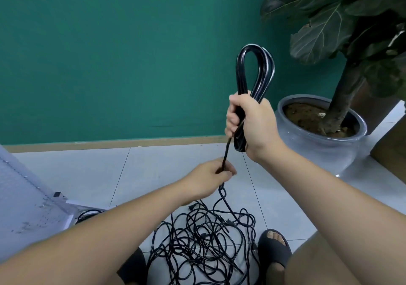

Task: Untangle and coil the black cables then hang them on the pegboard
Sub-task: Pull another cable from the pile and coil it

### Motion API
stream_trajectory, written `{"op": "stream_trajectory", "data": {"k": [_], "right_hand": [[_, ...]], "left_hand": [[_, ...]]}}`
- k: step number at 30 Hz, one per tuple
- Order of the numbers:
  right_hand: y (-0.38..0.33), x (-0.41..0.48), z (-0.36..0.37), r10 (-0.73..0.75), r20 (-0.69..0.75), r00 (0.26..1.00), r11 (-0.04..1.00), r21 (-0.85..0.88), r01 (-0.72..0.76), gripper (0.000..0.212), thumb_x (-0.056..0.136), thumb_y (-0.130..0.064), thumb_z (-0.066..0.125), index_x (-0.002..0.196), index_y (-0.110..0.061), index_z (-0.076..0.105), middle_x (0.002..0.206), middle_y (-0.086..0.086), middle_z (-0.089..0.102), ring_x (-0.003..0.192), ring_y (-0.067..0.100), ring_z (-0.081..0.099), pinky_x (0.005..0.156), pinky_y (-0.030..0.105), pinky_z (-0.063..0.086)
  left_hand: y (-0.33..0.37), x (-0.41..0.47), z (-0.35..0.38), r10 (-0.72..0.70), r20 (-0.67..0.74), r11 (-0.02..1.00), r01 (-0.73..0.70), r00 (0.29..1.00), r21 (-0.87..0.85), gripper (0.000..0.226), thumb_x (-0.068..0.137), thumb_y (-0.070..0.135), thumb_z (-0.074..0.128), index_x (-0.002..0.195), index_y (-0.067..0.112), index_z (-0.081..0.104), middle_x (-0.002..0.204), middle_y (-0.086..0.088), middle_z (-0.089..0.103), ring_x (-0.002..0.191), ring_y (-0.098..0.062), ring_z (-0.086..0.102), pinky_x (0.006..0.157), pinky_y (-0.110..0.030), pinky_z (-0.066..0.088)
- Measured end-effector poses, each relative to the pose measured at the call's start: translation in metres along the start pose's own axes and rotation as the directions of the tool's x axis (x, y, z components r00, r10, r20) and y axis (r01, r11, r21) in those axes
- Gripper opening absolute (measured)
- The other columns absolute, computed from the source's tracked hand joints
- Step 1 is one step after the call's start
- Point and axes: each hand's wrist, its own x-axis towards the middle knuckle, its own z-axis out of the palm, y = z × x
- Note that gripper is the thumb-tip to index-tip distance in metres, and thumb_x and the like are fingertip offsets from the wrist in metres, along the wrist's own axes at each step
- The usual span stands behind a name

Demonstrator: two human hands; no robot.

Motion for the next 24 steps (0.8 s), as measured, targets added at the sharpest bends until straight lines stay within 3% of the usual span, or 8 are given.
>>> {"op": "stream_trajectory", "data": {"k": [4,8,11,13,15,18,21,24], "right_hand": [[-0.005,0.004,0.001,-0.142,-0.133,0.981,0.989,-0.044,0.138,0.034,0.105,-0.016,0.056,0.077,-0.006,0.04,0.063,0.013,0.04,0.052,0.024,0.035,0.051,0.033,0.034],[-0.003,0.018,-0.01,-0.331,-0.297,0.896,0.927,-0.279,0.25,0.046,0.109,-0.03,0.06,0.087,0.006,0.044,0.07,0.01,0.05,0.055,0.024,0.051,0.052,0.027,0.04],[0.003,0.028,-0.024,-0.372,-0.302,0.878,0.882,-0.411,0.232,0.035,0.108,-0.038,0.064,0.082,-0.015,0.056,0.072,-0.004,0.067,0.055,0.018,0.062,0.055,0.026,0.048],[0.01,0.032,-0.032,-0.403,-0.24,0.883,0.813,-0.536,0.226,0.033,0.103,-0.047,0.068,0.08,-0.028,0.055,0.073,-0.003,0.07,0.06,0.018,0.065,0.061,0.034,0.054],[0.019,0.035,-0.037,-0.426,-0.139,0.894,0.697,-0.681,0.226,0.039,0.098,-0.055,0.072,0.076,-0.034,0.048,0.068,0.0,0.067,0.063,0.017,0.062,0.064,0.034,0.051],[0.029,0.034,-0.038,-0.314,0.029,0.949,0.57,-0.794,0.213,0.039,0.095,-0.064,0.07,0.078,-0.037,0.048,0.065,0.004,0.068,0.065,0.02,0.067,0.065,0.036,0.053],[0.038,0.028,-0.034,-0.13,0.151,0.98,0.5,-0.844,0.197,0.041,0.096,-0.068,0.066,0.077,-0.035,0.051,0.062,-0.001,0.068,0.061,0.012,0.069,0.062,0.034,0.053],[0.046,0.015,-0.027,0.048,0.244,0.968,0.563,-0.807,0.176,0.05,0.102,-0.064,0.059,0.073,-0.024,0.053,0.058,-0.004,0.066,0.051,0.017,0.062,0.054,0.033,0.048]], "left_hand": [[-0.015,-0.004,0.015,-0.042,0.034,0.998,0.043,0.999,-0.045,0.036,0.115,0.038,0.045,0.108,0.018,0.074,0.112,0.003,0.08,0.109,-0.01,0.072,0.112,-0.041,0.051],[-0.001,-0.018,0.016,0.026,0.082,0.996,-0.019,0.996,-0.089,0.04,0.115,0.041,0.041,0.097,0.014,0.065,0.085,-0.008,0.081,0.082,-0.021,0.071,0.095,-0.047,0.057],[0.017,-0.034,0.021,0.09,0.097,0.995,-0.087,0.991,-0.04,0.042,0.115,0.044,0.04,0.093,0.016,0.063,0.058,0.002,0.061,0.059,-0.021,0.062,0.079,-0.046,0.061],[0.03,-0.044,0.02,0.111,0.058,0.991,-0.115,0.992,0.063,0.041,0.113,0.045,0.043,0.09,0.019,0.065,0.056,0.009,0.051,0.052,-0.014,0.052,0.068,-0.041,0.06],[0.041,-0.052,0.014,0.184,0.001,0.957,-0.179,0.983,0.228,0.036,0.112,0.043,0.049,0.089,0.021,0.065,0.057,0.015,0.055,0.051,-0.005,0.048,0.059,-0.031,0.049],[0.052,-0.058,-0.004,0.298,-0.069,0.911,-0.262,0.952,0.32,0.022,0.107,0.037,0.061,0.09,0.023,0.064,0.063,0.011,0.057,0.057,-0.005,0.048,0.056,-0.025,0.037],[0.058,-0.06,-0.028,0.366,-0.163,0.912,-0.318,0.916,0.26,0.016,0.102,0.031,0.07,0.089,0.023,0.07,0.067,0.013,0.06,0.06,-0.003,0.047,0.059,-0.021,0.036],[0.061,-0.063,-0.049,0.396,-0.245,0.913,-0.351,0.885,0.206,0.014,0.099,0.028,0.075,0.086,0.026,0.074,0.068,0.013,0.065,0.058,-0.003,0.046,0.06,-0.026,0.04]]}}
